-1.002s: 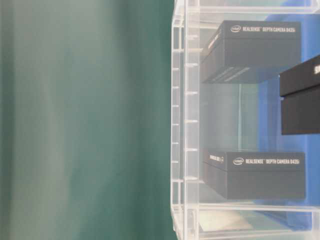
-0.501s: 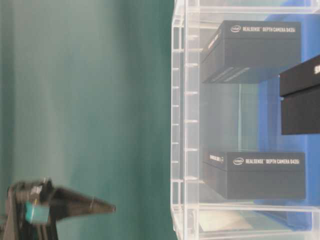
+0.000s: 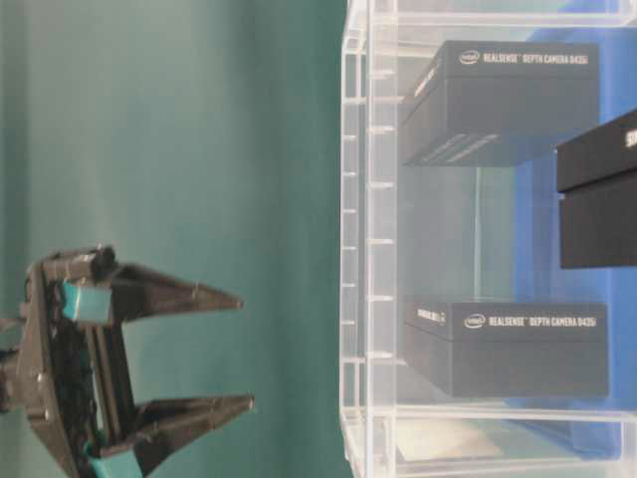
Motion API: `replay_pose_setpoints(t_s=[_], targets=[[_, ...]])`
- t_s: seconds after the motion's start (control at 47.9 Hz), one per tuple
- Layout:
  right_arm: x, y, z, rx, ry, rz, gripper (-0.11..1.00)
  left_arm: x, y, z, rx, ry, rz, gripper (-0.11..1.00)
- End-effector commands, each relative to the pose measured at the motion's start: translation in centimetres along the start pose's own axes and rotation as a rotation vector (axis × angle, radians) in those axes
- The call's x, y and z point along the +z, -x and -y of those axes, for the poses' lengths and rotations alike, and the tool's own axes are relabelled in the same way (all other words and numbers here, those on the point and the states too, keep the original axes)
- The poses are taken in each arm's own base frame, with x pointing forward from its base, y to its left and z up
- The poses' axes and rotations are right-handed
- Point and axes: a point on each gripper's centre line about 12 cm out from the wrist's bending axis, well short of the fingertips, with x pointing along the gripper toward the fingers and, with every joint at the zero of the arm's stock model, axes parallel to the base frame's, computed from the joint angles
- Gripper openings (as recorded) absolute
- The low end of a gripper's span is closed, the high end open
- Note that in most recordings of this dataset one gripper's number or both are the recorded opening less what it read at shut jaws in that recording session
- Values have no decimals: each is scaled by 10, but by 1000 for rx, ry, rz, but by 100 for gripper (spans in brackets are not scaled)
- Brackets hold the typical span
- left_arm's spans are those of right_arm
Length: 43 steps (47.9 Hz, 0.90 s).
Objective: Take out the box from the case.
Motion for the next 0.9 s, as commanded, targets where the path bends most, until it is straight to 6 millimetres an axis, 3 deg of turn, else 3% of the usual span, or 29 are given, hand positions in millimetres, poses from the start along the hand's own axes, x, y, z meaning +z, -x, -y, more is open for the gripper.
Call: replay_pose_setpoints(t_s=[0.0, 0.877], targets=[[2, 5, -1, 19, 1, 13, 85, 2, 15, 8, -46, -4, 23, 92], [2, 5, -2, 25, 10, 14, 85, -1, 0, 7, -11, 42, 7, 92]])
